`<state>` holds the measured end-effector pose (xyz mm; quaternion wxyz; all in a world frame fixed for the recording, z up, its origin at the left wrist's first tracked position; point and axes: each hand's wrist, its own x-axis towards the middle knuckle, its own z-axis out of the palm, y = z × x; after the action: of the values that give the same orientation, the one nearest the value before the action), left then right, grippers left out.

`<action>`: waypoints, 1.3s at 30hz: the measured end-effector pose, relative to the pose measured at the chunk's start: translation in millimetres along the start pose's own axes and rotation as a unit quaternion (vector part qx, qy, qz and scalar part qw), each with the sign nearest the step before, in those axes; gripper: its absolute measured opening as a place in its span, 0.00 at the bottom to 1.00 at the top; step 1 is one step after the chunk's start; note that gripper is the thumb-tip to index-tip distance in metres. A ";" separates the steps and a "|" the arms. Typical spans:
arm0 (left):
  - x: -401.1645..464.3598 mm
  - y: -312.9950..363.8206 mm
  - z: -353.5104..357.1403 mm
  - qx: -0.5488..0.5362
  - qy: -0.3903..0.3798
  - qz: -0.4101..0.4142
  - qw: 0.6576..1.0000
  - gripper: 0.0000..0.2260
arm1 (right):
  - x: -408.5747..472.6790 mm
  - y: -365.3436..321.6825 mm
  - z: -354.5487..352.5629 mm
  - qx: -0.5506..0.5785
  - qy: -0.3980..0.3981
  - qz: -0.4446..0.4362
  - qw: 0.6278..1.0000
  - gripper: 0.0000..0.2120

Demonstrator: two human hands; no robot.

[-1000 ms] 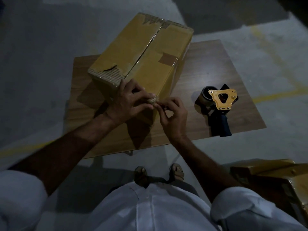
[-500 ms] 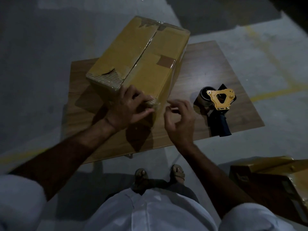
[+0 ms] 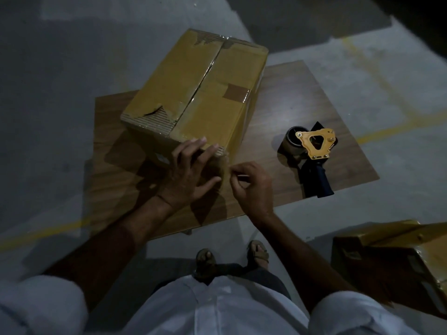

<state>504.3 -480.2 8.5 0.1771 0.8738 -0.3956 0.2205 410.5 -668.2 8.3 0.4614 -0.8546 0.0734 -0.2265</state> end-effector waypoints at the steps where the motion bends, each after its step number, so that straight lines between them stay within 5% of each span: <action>1: -1.5 0.7 -4.7 -0.020 -0.011 -0.004 1.000 0.37 | -0.3 -1.4 -4.0 -0.004 0.029 0.007 1.000 0.07; 4: 2.3 4.7 -23.0 -0.112 0.006 -0.016 0.994 0.23 | 8.0 -12.0 -11.1 0.002 0.107 -0.026 0.994 0.08; 9: 33.6 2.7 -46.5 -0.122 -0.006 -0.059 0.991 0.13 | 27.0 -17.7 -6.0 -0.066 0.001 -0.146 0.987 0.13; 17: 41.9 -10.9 -39.9 -0.115 -0.038 -0.011 0.993 0.15 | 36.7 -7.3 -10.2 -0.095 -0.025 -0.150 0.984 0.12; 22: 37.4 -15.0 -43.7 -0.068 -0.091 -0.007 0.993 0.35 | 44.7 -12.9 -24.9 -0.131 -0.064 -0.190 0.971 0.19; 30: 27.5 13.1 -27.2 -0.063 -0.019 -0.070 0.995 0.34 | 30.7 -6.8 -20.0 -0.097 -0.106 -0.105 0.984 0.34; 39: 38.8 50.1 -16.9 0.012 0.006 -0.091 0.996 0.33 | 32.3 -4.1 -16.0 -0.049 -0.015 -0.091 0.995 0.22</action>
<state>484.5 -527.0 49.9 0.1883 0.9069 -0.3106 0.2137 431.5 -688.8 29.6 0.3977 -0.8824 -0.0007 -0.2513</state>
